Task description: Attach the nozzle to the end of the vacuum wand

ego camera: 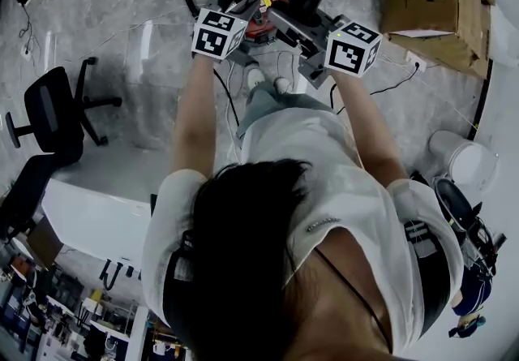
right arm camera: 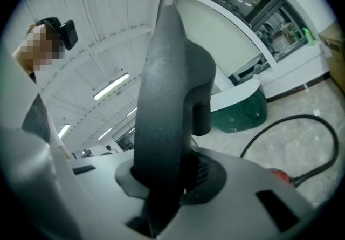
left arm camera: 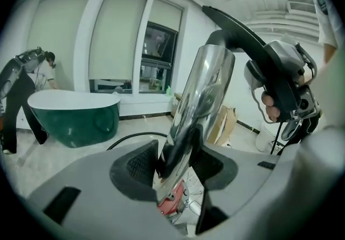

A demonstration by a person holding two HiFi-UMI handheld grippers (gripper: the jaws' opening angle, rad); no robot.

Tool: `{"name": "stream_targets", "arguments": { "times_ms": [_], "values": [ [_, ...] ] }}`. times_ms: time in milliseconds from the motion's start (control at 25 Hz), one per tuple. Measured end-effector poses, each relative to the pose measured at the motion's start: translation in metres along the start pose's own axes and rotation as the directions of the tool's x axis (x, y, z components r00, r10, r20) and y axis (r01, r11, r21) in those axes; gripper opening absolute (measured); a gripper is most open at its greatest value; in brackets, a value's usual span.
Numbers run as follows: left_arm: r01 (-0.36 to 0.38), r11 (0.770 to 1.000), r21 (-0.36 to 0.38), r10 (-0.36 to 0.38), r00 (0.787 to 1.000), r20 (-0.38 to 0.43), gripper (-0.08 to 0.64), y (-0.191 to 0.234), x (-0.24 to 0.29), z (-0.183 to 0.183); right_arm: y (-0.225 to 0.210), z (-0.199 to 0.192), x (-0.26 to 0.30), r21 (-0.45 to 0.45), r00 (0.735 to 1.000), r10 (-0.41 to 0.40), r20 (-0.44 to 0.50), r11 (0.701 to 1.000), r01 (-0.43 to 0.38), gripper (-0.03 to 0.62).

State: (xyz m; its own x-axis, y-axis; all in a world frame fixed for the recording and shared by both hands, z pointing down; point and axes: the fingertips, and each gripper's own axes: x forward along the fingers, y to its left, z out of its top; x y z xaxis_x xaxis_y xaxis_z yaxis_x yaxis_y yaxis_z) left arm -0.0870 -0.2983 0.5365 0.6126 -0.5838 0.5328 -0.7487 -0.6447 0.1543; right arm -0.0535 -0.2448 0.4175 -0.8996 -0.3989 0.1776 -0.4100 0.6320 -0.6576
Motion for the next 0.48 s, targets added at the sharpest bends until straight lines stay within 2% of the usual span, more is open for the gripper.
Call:
{"name": "stream_targets", "arguments": {
  "times_ms": [160, 480],
  "values": [
    [0.000, 1.000, -0.002, 0.000, 1.000, 0.001, 0.178, -0.0004, -0.0043, -0.0011, 0.0031, -0.0032, 0.0058, 0.104, 0.998, 0.057, -0.026, 0.993, -0.054, 0.089],
    [0.010, 1.000, 0.006, -0.010, 1.000, 0.007, 0.178, -0.0041, -0.0063, -0.0043, 0.0094, -0.0062, 0.0103, 0.155, 0.989, 0.134, -0.067, 0.980, -0.123, 0.087]
  ]
}}
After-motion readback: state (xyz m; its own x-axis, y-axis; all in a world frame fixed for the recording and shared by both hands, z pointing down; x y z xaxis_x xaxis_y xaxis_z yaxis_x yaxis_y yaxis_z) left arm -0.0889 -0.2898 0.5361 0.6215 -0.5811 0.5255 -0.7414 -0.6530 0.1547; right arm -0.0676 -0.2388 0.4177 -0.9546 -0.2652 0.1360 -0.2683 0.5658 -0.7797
